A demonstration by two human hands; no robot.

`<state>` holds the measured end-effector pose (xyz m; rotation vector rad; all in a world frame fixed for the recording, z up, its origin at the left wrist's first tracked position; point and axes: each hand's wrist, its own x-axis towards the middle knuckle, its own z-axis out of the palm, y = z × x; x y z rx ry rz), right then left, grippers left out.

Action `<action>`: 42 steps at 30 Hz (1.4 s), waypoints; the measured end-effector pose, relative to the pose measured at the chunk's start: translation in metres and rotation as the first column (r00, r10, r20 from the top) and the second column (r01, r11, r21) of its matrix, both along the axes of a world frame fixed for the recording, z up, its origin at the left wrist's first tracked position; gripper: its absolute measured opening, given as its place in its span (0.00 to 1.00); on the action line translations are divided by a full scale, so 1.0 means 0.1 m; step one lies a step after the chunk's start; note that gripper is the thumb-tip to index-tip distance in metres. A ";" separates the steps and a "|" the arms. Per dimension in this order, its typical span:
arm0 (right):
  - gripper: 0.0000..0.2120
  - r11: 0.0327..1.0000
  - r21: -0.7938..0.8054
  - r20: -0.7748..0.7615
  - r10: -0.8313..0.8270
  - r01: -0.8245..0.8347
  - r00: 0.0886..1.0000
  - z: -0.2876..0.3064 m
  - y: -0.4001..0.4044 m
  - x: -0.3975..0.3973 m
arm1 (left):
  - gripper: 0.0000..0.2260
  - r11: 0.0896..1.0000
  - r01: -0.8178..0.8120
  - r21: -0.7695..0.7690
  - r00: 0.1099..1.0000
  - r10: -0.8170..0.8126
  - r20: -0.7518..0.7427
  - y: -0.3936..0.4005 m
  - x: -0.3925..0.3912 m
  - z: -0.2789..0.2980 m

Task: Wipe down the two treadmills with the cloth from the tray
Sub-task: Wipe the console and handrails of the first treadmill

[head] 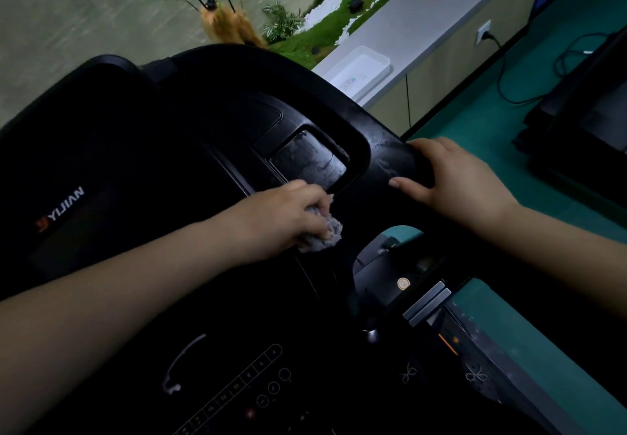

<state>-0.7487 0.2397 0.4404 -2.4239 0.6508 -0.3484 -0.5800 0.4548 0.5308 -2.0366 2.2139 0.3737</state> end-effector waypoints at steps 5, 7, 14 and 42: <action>0.32 1.000 -0.005 -0.002 0.004 -0.004 1.000 0.00 0.00 0.00 | 0.12 0.983 -0.182 -0.014 0.976 0.182 0.120 -0.20 0.60 0.26; 0.32 1.000 -0.007 0.003 0.003 -0.003 1.000 0.01 0.00 0.00 | 0.16 0.952 -0.307 -0.018 0.948 0.307 0.088 -0.31 0.75 0.37; 0.32 1.000 -0.004 0.005 0.001 -0.001 1.000 0.01 0.00 0.00 | 0.16 0.888 -0.417 0.194 0.895 0.364 0.258 -0.51 0.71 0.35; 0.33 1.000 0.023 0.012 0.019 -0.019 1.000 0.00 -0.02 0.00 | 0.18 0.959 -0.271 0.081 0.927 0.237 0.292 -0.27 1.08 0.65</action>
